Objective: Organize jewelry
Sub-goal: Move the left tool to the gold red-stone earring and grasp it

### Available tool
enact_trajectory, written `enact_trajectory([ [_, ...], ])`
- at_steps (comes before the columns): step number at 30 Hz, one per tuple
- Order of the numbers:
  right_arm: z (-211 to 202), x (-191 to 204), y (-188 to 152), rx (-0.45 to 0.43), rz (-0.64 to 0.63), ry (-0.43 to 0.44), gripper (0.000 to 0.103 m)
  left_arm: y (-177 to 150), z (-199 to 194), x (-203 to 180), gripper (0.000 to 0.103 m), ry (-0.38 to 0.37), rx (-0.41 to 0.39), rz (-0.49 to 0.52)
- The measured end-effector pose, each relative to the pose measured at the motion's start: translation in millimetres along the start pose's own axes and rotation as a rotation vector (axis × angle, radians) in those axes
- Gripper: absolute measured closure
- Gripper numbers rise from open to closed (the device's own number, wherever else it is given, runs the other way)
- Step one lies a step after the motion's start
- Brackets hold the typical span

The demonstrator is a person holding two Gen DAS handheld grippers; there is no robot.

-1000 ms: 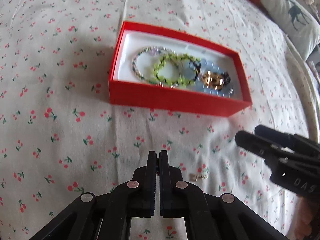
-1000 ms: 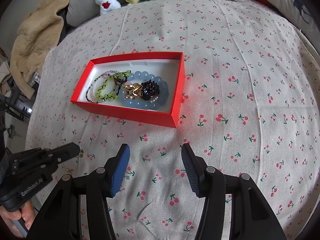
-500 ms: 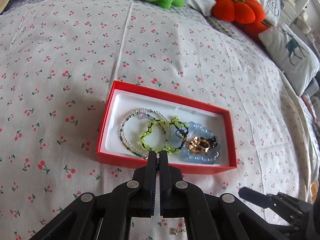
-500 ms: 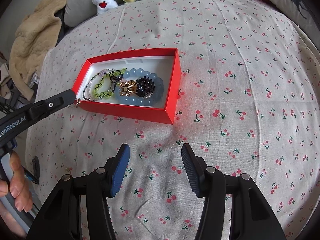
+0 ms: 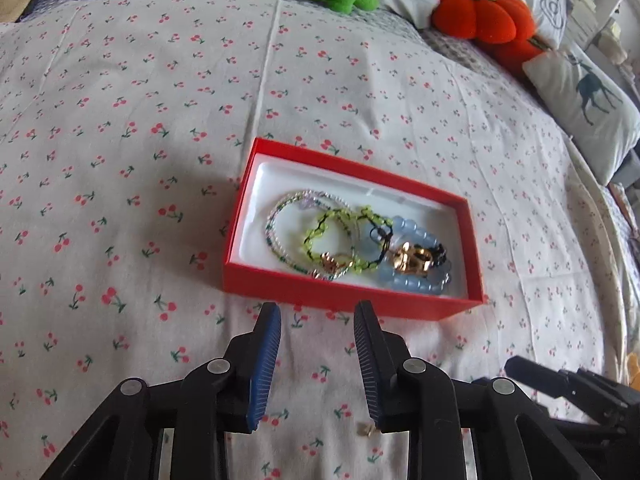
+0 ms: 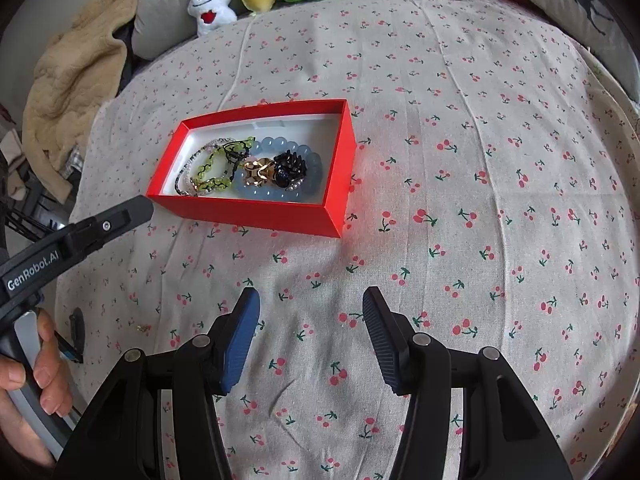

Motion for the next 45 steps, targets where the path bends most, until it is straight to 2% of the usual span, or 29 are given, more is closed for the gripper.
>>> enact_trajectory([
  [4,-6,-3,-7,-0.008,-0.027,-0.018,0.046,-25,-12,10,0.042,0.035,0.037,0.003],
  [5,-7,-4,-10,-0.008,-0.034,-0.023,0.046,-32,-15,13,0.039,0.043,0.043,0.008],
  [7,-7,-5,-16,-0.008,-0.048,-0.029,0.046,-46,-19,17,0.024,0.058,0.053,0.02],
  [10,-4,-8,-28,0.004,-0.075,-0.045,0.042,-66,-23,24,0.018,0.075,0.057,0.038],
  [15,4,-4,-56,0.017,-0.15,-0.054,0.039,-100,-19,29,0.018,0.105,0.061,0.107],
  [19,5,5,-75,-0.012,-0.2,-0.031,0.039,-123,-12,31,0.017,0.11,0.077,0.144],
  [24,4,19,-88,-0.073,-0.267,0.012,0.037,-140,-8,29,0.017,0.109,0.019,0.188],
  [27,12,27,-96,-0.079,-0.326,0.007,0.033,-147,-5,26,0.017,0.119,-0.024,0.24],
  [30,28,33,-103,-0.043,-0.371,-0.003,0.033,-149,-4,22,0.017,0.111,-0.057,0.294],
  [34,37,41,-104,-0.063,-0.434,-0.037,0.028,-145,-2,22,0.019,0.085,-0.06,0.278],
  [35,39,42,-102,-0.063,-0.433,-0.036,0.028,-143,-1,24,0.021,0.078,-0.06,0.264],
  [45,46,44,-88,-0.061,-0.403,-0.04,0.027,-134,3,31,0.066,0.056,-0.059,0.247],
])
Point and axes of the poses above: each gripper's, at about its wrist camera, not at the fingertips, and z roughly the way its jaws point, x to its left, y to its top, the point moved 5 cm from there along z, roughly the way its jaws point, and after that the axes turned 10 degrees about z, right-handed, at the moved point
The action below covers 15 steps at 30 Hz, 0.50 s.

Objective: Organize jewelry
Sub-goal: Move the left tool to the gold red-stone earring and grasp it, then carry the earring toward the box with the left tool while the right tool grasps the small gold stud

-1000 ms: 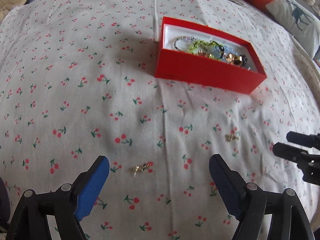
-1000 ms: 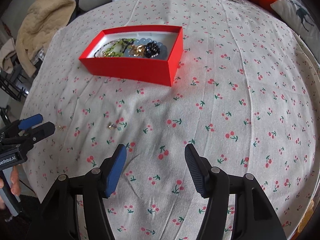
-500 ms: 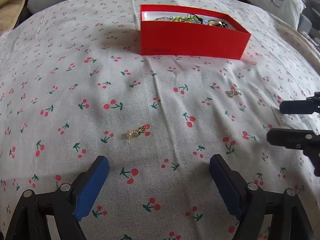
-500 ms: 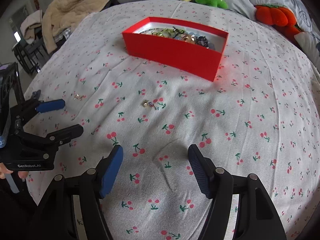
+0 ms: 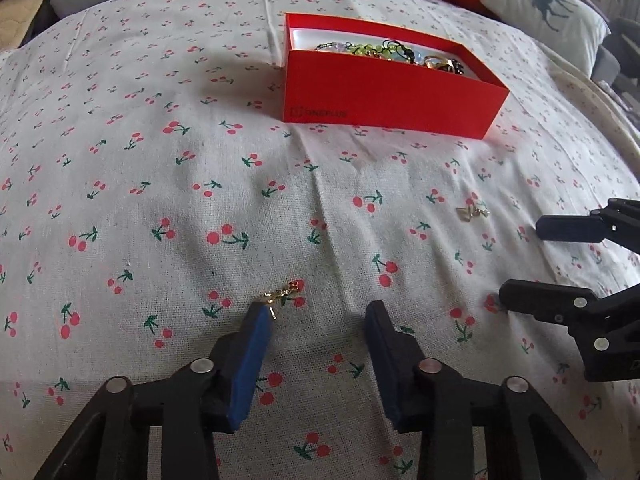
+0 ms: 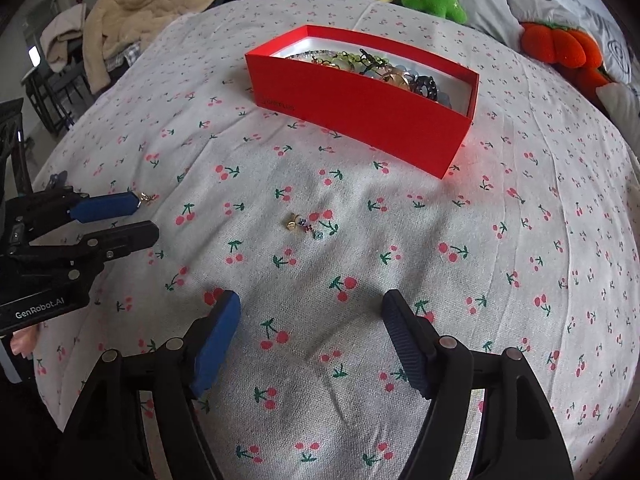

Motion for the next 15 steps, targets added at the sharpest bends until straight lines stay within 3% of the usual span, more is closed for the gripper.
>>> enact_trajectory([
  [7,1.0,0.0,1.5,-0.002,0.006,-0.007,0.027,2.1,1.8,5.1,0.08,-0.003,0.014,-0.017],
  [15,3.4,-1.0,4.6,-0.003,0.023,-0.014,0.027,4.6,4.3,2.3,0.078,0.049,0.02,0.016],
])
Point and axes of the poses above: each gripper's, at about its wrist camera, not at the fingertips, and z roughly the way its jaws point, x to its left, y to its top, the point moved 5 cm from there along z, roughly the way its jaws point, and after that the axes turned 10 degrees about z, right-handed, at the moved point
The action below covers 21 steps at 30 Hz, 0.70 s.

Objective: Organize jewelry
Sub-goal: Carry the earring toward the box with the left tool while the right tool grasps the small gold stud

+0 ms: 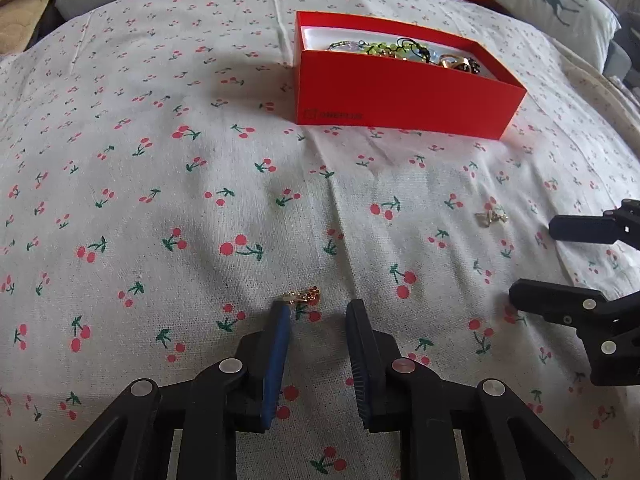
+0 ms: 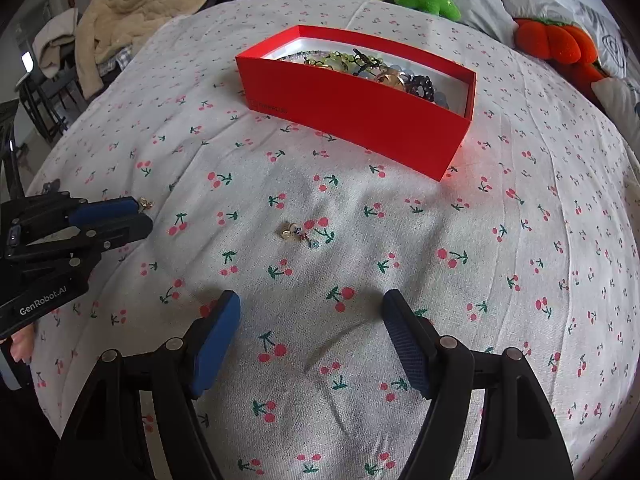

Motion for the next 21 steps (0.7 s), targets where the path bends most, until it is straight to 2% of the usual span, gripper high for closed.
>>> enact_trajectory([
  [11,10,-5,15,0.005,0.045,-0.004,0.027,6,5,7,0.077,-0.004,0.013,-0.027],
  [15,15,-3,22,0.014,0.059,-0.043,0.028,7,7,7,0.084,0.005,0.019,-0.032],
  [19,17,0,28,0.031,0.075,-0.056,0.043,8,7,12,0.095,0.012,0.032,-0.044],
  [21,18,1,31,0.037,0.069,-0.054,0.052,8,7,16,0.096,0.006,0.041,-0.055],
])
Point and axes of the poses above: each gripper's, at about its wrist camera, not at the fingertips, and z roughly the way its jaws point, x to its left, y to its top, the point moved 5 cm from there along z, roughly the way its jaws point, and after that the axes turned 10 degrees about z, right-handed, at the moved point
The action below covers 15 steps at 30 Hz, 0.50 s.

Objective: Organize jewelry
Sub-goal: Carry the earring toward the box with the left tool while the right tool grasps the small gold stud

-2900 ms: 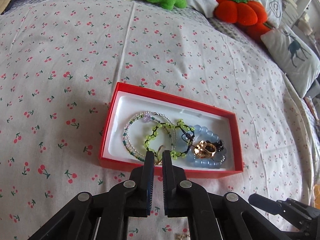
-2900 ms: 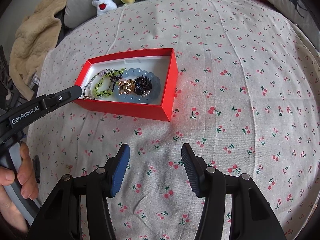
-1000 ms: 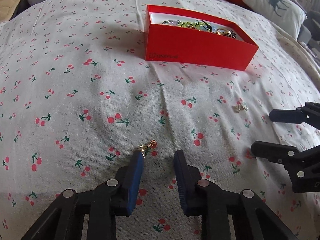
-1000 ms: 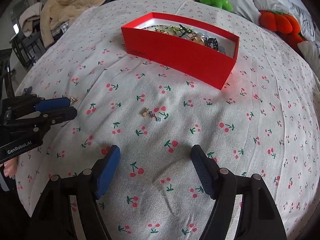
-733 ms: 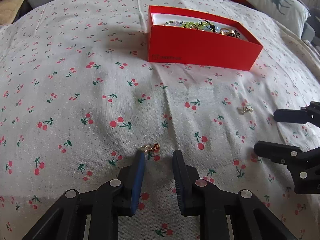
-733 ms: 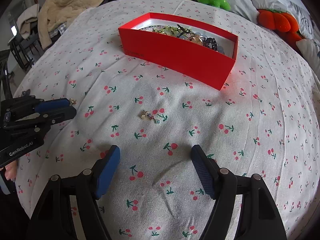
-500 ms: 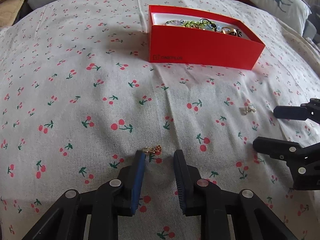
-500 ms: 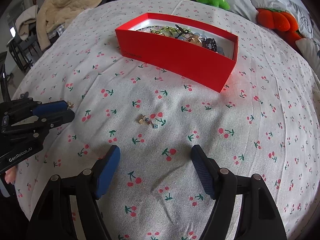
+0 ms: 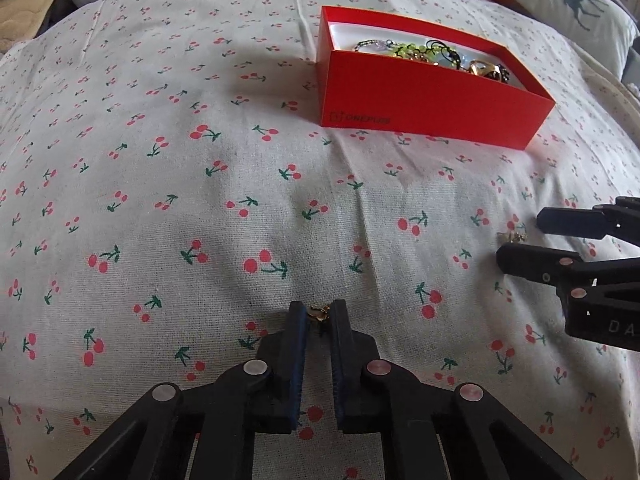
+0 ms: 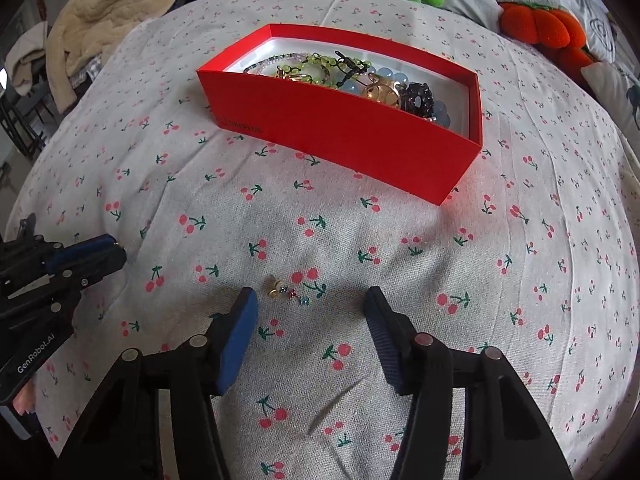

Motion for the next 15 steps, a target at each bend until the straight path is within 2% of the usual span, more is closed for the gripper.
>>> enact_trajectory([
  [5,1,1,7,0.027,0.004,0.008,0.075,2,0,4,0.096,-0.019,0.028,-0.048],
  [7,1,-1,10,0.043,0.021,0.024,0.09,4,-1,5,0.096,-0.027,0.04,-0.074],
  [9,0,-4,12,0.061,0.053,0.047,0.096,5,-2,7,0.097,-0.045,0.048,-0.111],
  [15,-11,-11,16,0.052,0.107,0.08,0.096,10,-10,14,0.097,-0.098,0.042,-0.197],
])
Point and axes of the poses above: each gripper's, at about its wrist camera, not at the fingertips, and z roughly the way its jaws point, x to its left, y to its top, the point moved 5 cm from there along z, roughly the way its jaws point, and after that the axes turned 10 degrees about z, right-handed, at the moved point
